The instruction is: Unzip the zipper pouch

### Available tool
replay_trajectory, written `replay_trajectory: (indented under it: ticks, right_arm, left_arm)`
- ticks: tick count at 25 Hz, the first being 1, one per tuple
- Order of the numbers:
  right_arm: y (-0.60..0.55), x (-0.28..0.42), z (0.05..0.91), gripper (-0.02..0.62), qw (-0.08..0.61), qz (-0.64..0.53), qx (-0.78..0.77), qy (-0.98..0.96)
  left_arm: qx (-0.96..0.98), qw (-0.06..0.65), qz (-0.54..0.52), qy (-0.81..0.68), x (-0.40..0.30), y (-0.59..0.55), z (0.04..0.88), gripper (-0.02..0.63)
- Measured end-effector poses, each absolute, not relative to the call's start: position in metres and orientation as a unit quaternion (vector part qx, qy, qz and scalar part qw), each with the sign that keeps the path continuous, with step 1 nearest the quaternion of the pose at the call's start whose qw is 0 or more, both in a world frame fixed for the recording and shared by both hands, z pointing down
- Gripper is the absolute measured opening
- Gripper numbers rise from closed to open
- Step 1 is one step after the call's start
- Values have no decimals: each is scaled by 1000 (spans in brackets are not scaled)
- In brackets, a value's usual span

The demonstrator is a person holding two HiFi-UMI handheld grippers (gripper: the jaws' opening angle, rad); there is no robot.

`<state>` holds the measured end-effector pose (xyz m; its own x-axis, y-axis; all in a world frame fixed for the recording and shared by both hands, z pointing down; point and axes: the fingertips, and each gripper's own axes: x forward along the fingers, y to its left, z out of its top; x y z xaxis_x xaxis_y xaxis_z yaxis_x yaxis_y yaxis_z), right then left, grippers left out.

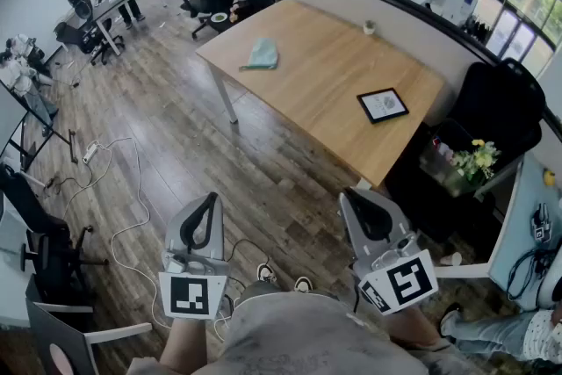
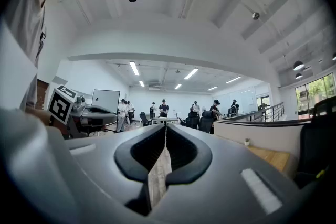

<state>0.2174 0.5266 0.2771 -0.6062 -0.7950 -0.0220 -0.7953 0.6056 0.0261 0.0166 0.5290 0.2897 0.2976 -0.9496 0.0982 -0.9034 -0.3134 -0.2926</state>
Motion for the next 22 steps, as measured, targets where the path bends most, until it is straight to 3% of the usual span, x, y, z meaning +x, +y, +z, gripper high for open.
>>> replay_trajectory:
  ticks: [13,14,15,17,22]
  right_arm:
    - [539,226,271,20,23,17,-452,892]
    - [539,228,269,82,30,19,-457,889]
    - [539,230,267,158,35,22,-461,886]
    - [538,233,264,169,40,27,-468,882]
    - [531,235,268,169,39,21,-474,880]
  left_arm:
    - [-789,79,-115,599,11,539,290,2]
    - [-786,80,-114,603,9,539,290,21]
    - [-783,79,-116,606,9,537,291,87]
    - [-783,76,-114,607,10,534,293,175]
    - [-788,65,-103,603,8,526,295,179]
